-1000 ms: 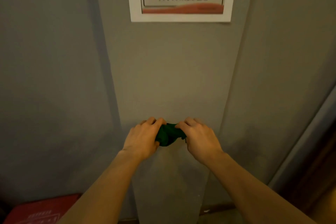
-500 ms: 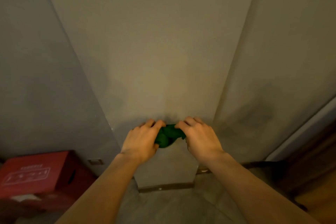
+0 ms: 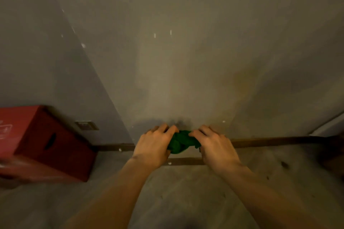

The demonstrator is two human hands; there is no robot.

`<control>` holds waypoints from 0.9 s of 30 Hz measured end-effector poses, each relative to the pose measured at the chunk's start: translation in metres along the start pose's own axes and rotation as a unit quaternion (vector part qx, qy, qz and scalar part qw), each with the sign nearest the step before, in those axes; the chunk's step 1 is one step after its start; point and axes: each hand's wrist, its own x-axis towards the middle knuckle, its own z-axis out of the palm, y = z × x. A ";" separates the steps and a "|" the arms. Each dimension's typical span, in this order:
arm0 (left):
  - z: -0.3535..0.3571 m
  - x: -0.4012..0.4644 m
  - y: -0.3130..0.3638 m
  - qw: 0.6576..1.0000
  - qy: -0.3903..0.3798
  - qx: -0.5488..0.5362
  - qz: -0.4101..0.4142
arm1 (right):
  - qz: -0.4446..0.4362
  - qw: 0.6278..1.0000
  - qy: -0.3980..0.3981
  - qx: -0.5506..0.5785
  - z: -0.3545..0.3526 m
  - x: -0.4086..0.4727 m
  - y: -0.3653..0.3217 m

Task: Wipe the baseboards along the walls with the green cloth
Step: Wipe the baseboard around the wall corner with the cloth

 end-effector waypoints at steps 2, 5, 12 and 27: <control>0.048 0.003 -0.012 1.000 -0.005 -0.003 0.003 | 0.007 1.000 -0.003 0.000 0.048 0.000 0.007; 0.121 0.010 -0.030 1.000 -0.009 -0.003 0.002 | 0.016 1.000 -0.008 0.001 0.123 0.001 0.019; 0.271 0.016 -0.068 1.000 0.000 -0.007 0.004 | 0.016 1.000 0.022 0.007 0.275 0.003 0.045; 0.442 0.012 -0.096 0.996 0.039 -0.075 -0.005 | 0.132 0.959 0.131 0.214 0.464 -0.008 0.076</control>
